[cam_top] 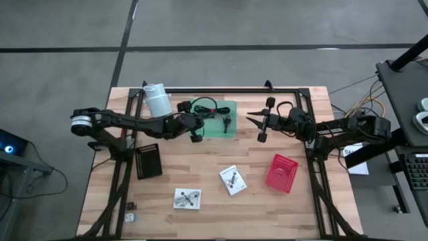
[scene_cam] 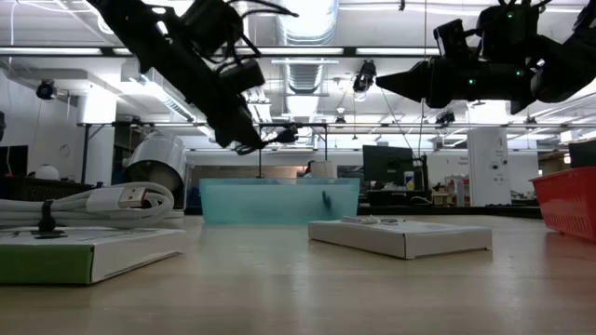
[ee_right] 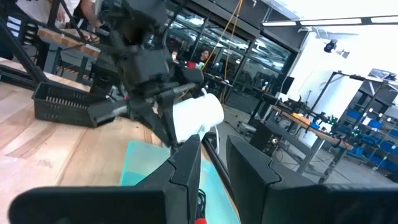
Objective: Pick and place items into bin
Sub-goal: Put the black charger cable into the green bin, then put the white charger cable into the green bin
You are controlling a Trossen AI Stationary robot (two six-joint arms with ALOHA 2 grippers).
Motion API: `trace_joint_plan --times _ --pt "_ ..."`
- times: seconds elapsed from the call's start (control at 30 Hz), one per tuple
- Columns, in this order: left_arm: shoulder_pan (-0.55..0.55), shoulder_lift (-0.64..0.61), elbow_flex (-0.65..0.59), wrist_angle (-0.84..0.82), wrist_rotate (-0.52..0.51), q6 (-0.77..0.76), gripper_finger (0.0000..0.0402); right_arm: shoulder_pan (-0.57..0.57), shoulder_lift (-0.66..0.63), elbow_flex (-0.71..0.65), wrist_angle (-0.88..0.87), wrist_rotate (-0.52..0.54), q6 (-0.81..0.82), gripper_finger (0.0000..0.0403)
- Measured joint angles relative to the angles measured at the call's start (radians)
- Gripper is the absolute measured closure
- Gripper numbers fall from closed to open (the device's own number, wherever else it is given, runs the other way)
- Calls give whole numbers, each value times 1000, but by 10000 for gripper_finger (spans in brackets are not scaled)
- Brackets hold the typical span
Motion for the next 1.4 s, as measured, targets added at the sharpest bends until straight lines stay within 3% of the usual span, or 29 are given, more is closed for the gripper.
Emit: trace_joint_plan --times 0.27,0.53,0.83,1.03,1.13,1.3,1.4 --pt "6 106 1 23 1 20 389 0 0 0 -3 0 -2 337" --pt "6 165 23 49 -1 90 340 -1 0 0 -6 0 -2 337" --pt "5 139 50 49 -3 88 274 0 0 0 -6 0 -2 337" --pt "-50 65 48 41 2 82 260 0 0 0 -6 0 -2 337" --pt "-94 22 48 35 82 32 260 0 0 0 -6 0 -2 337" --pt "-164 -41 47 -17 353 -56 259 0 0 0 -6 0 -2 337" --pt "-210 -71 50 -83 410 -160 259 0 0 0 -6 0 -1 337"
